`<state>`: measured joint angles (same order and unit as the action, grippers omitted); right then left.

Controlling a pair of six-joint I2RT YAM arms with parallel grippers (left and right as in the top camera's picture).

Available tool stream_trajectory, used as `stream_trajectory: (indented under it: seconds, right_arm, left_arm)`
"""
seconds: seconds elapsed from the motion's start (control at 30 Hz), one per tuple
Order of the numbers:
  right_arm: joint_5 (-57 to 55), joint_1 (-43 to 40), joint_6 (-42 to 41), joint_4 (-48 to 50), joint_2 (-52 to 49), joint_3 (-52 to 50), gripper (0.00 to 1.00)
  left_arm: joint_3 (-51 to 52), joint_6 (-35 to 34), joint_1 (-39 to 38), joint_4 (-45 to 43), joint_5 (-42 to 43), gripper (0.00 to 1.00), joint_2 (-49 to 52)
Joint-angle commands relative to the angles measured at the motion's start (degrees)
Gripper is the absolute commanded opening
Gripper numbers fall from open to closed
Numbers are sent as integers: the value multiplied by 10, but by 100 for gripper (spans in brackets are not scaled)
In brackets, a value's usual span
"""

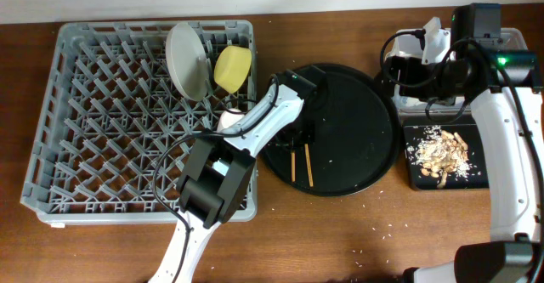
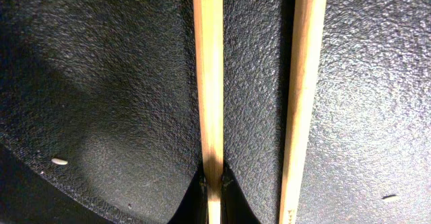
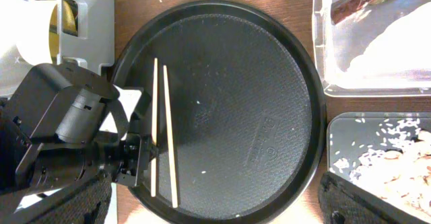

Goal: Sort waste into correct bins and load items into the dishwasher rack
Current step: 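Grasp one wooden chopstick on the black tray with the left gripper, then carry the chopstick with the left gripper into the rack and release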

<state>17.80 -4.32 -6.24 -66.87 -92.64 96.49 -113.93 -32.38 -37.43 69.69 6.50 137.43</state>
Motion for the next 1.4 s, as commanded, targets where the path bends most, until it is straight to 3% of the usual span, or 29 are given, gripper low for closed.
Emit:
stream_trajectory:
  seconds: [0.0,0.2,0.37,0.57,0.6,0.8,0.97,1.13,1.37]
  right_arm:
    - [-5,-2,-2,0,-3,5,98]
    - [-5,-2,-2,0,-3,5,98]
    - [-5,-2,-2,0,-3,5,99]
    - [-5,-2,-2,0,-3,5,99]
    - [-5,-2,-2,0,-3,5,98]
    - [-5,-2,-2,0,-3,5,99]
    - [-5,-2,-2,0,-3,5,98]
    - [-5,-2,-2,0,-3,5,99]
    - [-5,-2,-2,0,-3,5,98]
  left_arm:
    - [4,3,3,0,13,0,24]
    - [-64,41,5,35,9,0,23]
    - [-225,49,7,147,-76,0,23]
    - [-411,65,39,270,-107,0,23]
    - [-423,101,45,271,-99,0,19]
    - [-425,131,93,271,-99,0,-41]
    - [-347,154,144,270,-126,0,-140]
    - [-157,153,185,270,-154,0,-237]
    - [49,154,207,183,-185,0,-244]
